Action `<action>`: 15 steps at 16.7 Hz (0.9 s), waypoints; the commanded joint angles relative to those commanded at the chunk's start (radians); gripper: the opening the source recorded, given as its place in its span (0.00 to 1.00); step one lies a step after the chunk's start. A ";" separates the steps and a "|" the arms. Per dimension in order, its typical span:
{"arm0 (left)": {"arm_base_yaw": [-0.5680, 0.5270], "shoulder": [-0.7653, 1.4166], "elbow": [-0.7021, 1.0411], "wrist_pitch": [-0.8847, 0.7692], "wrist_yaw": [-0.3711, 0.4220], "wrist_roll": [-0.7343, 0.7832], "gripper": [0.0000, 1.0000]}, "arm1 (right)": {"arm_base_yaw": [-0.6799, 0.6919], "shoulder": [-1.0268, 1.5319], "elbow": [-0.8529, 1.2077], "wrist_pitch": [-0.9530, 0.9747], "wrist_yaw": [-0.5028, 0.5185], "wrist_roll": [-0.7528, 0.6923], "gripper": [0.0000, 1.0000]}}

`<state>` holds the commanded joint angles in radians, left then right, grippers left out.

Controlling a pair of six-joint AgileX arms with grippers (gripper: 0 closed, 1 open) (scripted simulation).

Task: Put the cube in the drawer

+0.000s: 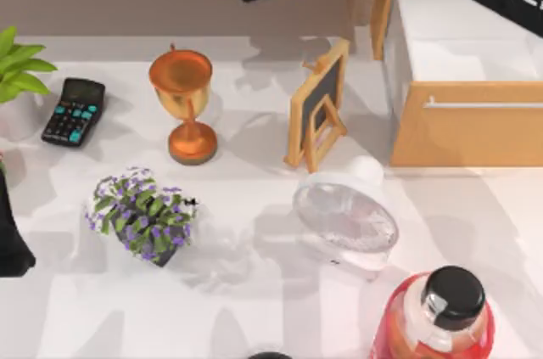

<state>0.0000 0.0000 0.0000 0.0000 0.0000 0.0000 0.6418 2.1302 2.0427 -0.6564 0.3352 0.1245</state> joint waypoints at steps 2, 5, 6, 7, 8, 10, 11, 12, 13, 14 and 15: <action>0.000 0.000 0.000 0.000 0.000 0.000 1.00 | -0.056 -0.014 0.020 -0.168 -0.054 0.002 0.00; 0.000 0.000 0.000 0.000 0.000 0.000 1.00 | -0.166 -0.008 0.064 -0.382 -0.125 0.004 0.00; 0.000 0.000 0.000 0.000 0.000 0.000 1.00 | -0.210 0.002 0.083 -0.439 -0.146 0.004 0.00; 0.000 0.000 0.000 0.000 0.000 0.000 1.00 | -0.254 0.016 0.102 -0.490 -0.166 0.004 0.00; 0.000 0.000 0.000 0.000 0.000 0.000 1.00 | -0.297 0.034 0.122 -0.535 -0.186 0.005 0.00; 0.000 0.000 0.000 0.000 0.000 0.000 1.00 | -0.378 0.085 0.157 -0.610 -0.224 0.008 0.00; 0.000 0.000 0.000 0.000 0.000 0.000 1.00 | -0.412 0.117 0.172 -0.639 -0.242 0.010 0.00; 0.000 0.000 0.000 0.000 0.000 0.000 1.00 | -0.442 0.150 0.184 -0.664 -0.260 0.012 0.00; 0.000 0.000 0.000 0.000 0.000 0.000 1.00 | -0.467 0.186 0.195 -0.684 -0.278 0.015 0.00; 0.000 0.000 0.000 0.000 0.000 0.000 1.00 | -0.485 0.221 0.203 -0.700 -0.294 0.018 0.00; 0.000 0.000 0.000 0.000 0.000 0.000 1.00 | -0.497 0.253 0.209 -0.711 -0.308 0.021 0.00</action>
<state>0.0000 0.0000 0.0000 0.0000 0.0000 0.0000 0.1445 2.3836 2.2517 -1.3670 0.0271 0.1451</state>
